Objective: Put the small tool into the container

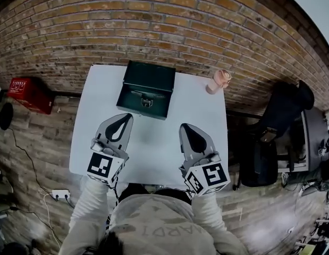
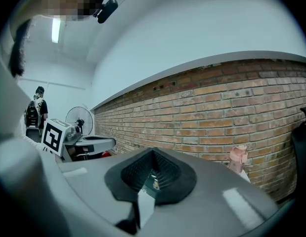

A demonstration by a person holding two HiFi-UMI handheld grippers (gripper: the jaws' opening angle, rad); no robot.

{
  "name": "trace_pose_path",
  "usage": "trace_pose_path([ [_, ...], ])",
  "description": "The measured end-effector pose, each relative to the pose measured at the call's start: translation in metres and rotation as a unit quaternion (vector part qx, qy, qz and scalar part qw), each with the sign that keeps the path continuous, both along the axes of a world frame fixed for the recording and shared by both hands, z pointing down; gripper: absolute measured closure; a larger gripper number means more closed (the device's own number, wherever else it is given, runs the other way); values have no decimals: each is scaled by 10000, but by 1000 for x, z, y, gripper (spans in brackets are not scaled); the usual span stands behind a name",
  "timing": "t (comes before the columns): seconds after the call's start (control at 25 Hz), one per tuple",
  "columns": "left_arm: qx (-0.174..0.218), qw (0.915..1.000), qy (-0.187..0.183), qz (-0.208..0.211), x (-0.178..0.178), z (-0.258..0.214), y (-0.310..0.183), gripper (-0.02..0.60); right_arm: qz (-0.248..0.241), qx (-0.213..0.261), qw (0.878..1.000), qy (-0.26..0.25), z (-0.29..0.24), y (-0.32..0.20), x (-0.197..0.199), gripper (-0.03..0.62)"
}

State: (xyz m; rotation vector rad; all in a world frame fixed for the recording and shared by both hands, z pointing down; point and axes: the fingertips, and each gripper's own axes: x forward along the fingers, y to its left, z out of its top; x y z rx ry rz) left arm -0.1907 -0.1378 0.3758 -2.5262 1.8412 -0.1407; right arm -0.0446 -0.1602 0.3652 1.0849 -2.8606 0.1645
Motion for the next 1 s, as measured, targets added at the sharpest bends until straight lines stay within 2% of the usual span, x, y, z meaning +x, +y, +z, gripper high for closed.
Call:
trace_pose_path([
  [0.24,168,9989,-69,-425,2,-14,28,575,-199,99,9997,-110,-8,6,3,583],
  [0.36,241,9976,76,-647,7,-23,40,575,-330,195,9992,-120,-15,10,4,583],
  [0.6,443,9945,35,-943,9,-38,64,575,-440,285,9983,-267,-24,20,12,583],
  [1.0,618,9892,274,-1297,19,-56,94,575,-671,491,9955,-464,-41,38,25,583],
])
